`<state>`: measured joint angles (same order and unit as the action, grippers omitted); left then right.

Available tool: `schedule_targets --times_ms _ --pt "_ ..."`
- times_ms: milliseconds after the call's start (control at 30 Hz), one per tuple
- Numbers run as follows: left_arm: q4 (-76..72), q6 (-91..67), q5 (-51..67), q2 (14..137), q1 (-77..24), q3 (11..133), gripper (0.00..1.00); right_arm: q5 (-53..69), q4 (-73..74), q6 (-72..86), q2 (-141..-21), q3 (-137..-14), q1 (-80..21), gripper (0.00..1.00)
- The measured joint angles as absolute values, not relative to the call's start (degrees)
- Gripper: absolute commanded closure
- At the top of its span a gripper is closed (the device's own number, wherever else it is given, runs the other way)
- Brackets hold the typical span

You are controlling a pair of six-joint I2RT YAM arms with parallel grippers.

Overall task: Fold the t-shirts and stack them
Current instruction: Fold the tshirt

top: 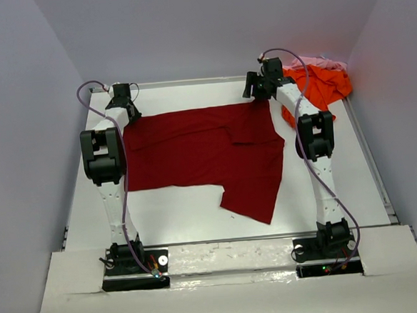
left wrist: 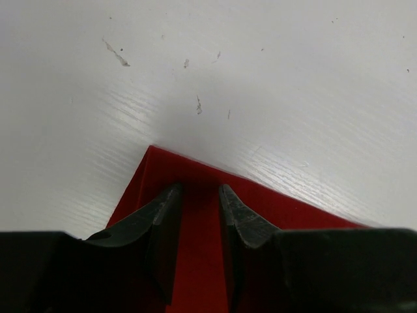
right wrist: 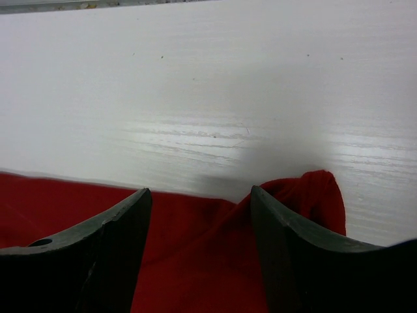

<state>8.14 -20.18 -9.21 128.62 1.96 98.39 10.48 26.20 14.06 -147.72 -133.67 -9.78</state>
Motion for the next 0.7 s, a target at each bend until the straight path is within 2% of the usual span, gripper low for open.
schedule_targets --times_ms 300,567,700 --pt "8.8 -20.3 -7.5 125.6 1.9 98.3 0.61 11.4 25.3 13.7 -140.0 -127.3 -9.8 0.33" --pt "10.7 -21.8 -4.9 117.5 1.6 94.6 0.61 10.7 21.9 15.3 -125.8 -112.5 -9.8 0.34" --pt "12.3 -22.4 -3.2 117.2 1.4 91.6 0.61 10.7 21.0 16.4 -124.2 -105.8 -9.8 0.34"
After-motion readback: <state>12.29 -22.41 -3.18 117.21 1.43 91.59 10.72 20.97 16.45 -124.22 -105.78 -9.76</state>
